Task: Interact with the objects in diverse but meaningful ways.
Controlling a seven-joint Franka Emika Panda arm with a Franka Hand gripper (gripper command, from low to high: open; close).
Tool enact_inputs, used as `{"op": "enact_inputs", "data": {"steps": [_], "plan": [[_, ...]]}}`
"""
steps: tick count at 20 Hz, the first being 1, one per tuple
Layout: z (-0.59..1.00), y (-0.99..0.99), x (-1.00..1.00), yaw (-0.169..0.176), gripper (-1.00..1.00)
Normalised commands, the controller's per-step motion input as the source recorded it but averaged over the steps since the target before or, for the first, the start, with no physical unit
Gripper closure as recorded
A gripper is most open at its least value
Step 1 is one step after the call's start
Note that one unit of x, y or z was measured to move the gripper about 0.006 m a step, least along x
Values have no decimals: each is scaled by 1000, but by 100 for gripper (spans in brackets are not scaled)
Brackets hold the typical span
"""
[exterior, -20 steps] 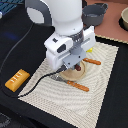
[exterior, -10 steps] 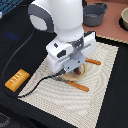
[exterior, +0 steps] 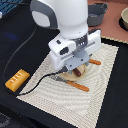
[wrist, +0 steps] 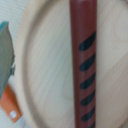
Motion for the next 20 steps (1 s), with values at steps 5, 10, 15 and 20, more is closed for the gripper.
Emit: {"op": "enact_inputs", "data": {"steps": [5,10,15,20], "plan": [[869,685,405,10,-100],[559,798,366,-4,-100],[150,769,288,-82,-100],[-11,577,57,-190,-100]]}}
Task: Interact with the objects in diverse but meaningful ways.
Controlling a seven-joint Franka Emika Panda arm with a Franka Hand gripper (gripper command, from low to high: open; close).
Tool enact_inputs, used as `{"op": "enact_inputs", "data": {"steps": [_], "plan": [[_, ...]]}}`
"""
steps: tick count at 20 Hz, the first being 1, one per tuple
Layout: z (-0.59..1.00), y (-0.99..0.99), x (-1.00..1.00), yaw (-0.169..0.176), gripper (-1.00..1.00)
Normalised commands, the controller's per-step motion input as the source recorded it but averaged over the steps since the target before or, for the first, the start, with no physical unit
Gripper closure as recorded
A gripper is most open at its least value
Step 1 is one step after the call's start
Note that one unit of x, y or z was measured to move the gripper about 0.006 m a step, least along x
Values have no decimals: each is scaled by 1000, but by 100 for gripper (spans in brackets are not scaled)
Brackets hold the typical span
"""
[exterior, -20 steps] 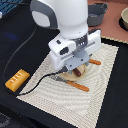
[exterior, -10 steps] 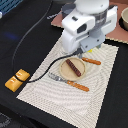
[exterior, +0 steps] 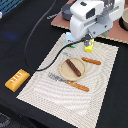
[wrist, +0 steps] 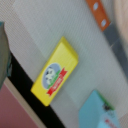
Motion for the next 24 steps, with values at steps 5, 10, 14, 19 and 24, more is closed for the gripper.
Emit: {"op": "enact_inputs", "data": {"steps": [5,10,14,19,24], "plan": [[-4,452,-93,-151,-100],[-22,447,-19,-90,-100],[-70,330,138,-30,-100],[-145,159,56,-9,-100],[-235,71,6,0,-100]]}}
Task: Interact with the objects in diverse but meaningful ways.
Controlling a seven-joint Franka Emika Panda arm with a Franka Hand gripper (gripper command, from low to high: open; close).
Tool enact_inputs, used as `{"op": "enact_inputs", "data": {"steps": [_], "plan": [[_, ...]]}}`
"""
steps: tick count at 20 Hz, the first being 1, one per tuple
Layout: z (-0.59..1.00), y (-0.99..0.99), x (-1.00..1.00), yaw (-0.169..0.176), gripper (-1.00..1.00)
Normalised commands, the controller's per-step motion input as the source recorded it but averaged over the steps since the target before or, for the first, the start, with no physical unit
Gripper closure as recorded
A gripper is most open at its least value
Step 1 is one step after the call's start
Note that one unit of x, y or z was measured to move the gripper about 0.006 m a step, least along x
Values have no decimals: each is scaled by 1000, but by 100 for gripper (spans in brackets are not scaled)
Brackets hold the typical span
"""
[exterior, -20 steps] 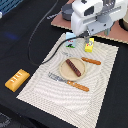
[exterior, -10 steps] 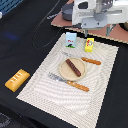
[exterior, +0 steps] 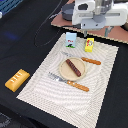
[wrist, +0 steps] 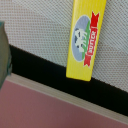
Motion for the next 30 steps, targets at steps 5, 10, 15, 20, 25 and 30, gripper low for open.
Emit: {"op": "enact_inputs", "data": {"steps": [5,10,15,20,25,30], "plan": [[-228,128,52,0,-100],[-248,194,37,0,-100],[-263,218,60,0,-100],[-308,194,27,0,-100],[-289,187,55,0,-100],[-281,162,52,0,100]]}}
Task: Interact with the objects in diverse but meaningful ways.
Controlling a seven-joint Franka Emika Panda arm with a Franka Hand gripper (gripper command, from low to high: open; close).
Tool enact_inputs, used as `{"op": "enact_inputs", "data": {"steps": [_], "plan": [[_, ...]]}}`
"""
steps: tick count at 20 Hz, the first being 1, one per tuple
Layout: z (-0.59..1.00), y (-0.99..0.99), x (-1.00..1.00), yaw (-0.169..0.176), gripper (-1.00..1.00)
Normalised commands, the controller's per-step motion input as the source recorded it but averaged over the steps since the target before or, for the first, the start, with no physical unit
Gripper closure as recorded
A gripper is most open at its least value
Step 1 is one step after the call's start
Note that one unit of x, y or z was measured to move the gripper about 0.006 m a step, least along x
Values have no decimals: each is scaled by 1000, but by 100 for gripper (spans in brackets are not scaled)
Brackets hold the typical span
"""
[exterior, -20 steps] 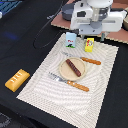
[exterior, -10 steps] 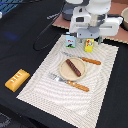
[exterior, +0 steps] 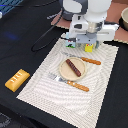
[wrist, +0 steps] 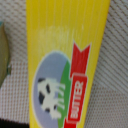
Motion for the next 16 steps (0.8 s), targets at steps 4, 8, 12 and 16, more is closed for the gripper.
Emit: {"op": "enact_inputs", "data": {"steps": [4,8,12,16], "plan": [[-236,159,84,0,100],[-149,152,120,0,100],[-21,159,165,0,100],[-8,164,206,0,100]]}}
